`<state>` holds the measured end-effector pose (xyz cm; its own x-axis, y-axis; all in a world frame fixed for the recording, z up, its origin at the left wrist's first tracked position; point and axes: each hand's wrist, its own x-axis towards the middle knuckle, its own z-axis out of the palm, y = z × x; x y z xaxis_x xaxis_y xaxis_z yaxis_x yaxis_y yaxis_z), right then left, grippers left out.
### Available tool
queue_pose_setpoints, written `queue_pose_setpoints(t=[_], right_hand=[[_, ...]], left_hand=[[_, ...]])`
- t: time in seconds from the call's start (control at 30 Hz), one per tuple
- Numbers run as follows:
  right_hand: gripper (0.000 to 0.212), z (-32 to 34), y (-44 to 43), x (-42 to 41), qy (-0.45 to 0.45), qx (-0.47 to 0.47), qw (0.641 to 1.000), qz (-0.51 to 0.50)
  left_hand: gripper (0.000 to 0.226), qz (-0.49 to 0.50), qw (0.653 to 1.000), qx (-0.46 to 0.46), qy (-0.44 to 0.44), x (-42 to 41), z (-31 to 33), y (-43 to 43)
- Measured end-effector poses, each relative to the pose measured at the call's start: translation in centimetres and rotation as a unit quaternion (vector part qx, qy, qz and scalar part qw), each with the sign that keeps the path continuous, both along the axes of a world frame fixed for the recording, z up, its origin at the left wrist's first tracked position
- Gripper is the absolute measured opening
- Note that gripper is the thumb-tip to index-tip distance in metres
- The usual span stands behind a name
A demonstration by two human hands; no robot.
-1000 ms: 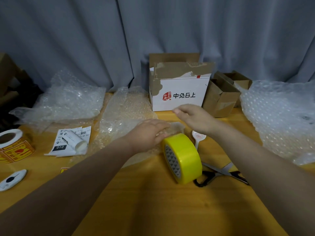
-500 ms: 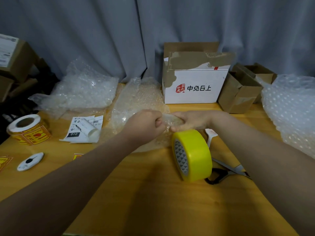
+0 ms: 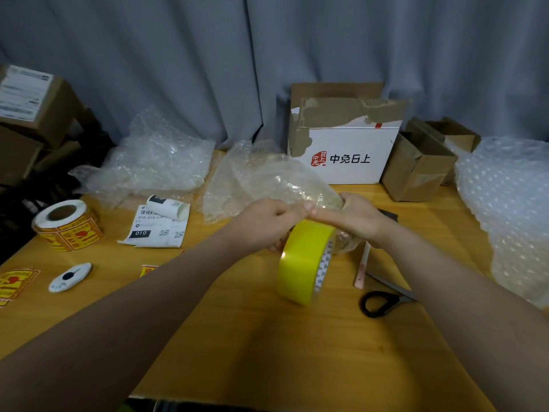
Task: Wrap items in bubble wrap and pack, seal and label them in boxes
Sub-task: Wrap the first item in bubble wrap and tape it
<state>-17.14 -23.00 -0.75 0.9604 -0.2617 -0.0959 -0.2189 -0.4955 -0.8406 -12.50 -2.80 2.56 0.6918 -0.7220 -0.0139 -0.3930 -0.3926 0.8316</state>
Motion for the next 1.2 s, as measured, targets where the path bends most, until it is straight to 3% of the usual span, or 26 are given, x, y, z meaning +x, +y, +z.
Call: queue_pose_setpoints(t=[0.1, 0.2, 0.27, 0.3, 0.33, 0.4, 0.53, 0.7, 0.77, 0.87, 0.97, 1.07, 1.2], right_hand=[[0.033, 0.7, 0.1, -0.8, -0.053, 0.049, 0.995, -0.070], [0.037, 1.0, 0.5, -0.9, -0.066, 0.077, 0.983, -0.152], [0.041, 1.1, 0.7, -1.0, -0.056, 0.103, 0.973, -0.197], [0.043, 1.1, 0.5, -1.1, -0.054, 0.119, 0.966, -0.222], [0.047, 1.1, 0.3, -1.2, -0.050, 0.127, 0.961, -0.241], [0.064, 1.0, -0.1, -1.2, -0.029, 0.134, 0.959, -0.247], [0.100, 0.1, 0.0, -0.4, 0.018, 0.199, 0.948, -0.248], [0.106, -0.4, -0.6, 0.4, 0.105, 0.085, 0.963, -0.234], [0.099, -0.1, -0.7, 0.8, 0.140, -0.065, 0.966, -0.205], [0.086, 0.2, -0.1, 2.1, 0.107, -0.287, 0.933, -0.188], [0.084, -0.5, 0.7, 2.8, 0.100, -0.315, 0.924, -0.193], [0.091, -1.3, 0.9, 2.1, 0.092, -0.296, 0.934, -0.175], [0.085, -1.4, -0.3, 1.7, 0.074, -0.273, 0.944, -0.167]], left_hand=[[0.037, -0.067, 0.991, -0.006, 0.118, -0.8, 0.8, 0.1], [0.037, -0.034, 0.982, -0.061, 0.175, -0.6, 1.3, -0.2], [0.039, -0.007, 0.990, -0.065, 0.124, 0.1, 1.5, -0.3], [0.044, 0.007, 0.998, -0.031, 0.057, 0.6, 1.5, -0.3], [0.052, 0.021, 0.998, 0.039, -0.035, 1.3, 1.2, -0.2], [0.059, 0.056, 0.967, 0.180, -0.171, 2.3, 0.4, -0.1], [0.057, 0.079, 0.948, 0.255, -0.176, 2.7, 0.4, -1.1], [0.049, 0.053, 0.918, 0.326, -0.220, 3.4, 1.4, -2.4], [0.045, 0.052, 0.918, 0.332, -0.212, 3.9, 1.5, -2.6], [0.047, 0.062, 0.926, 0.316, -0.197, 4.4, 1.5, -2.8], [0.047, 0.075, 0.943, 0.271, -0.180, 4.8, 1.3, -2.6], [0.033, 0.070, 0.973, 0.186, -0.117, 4.9, 1.1, -2.8], [0.036, 0.019, 0.973, 0.204, -0.105, 4.2, 1.1, -3.8]])
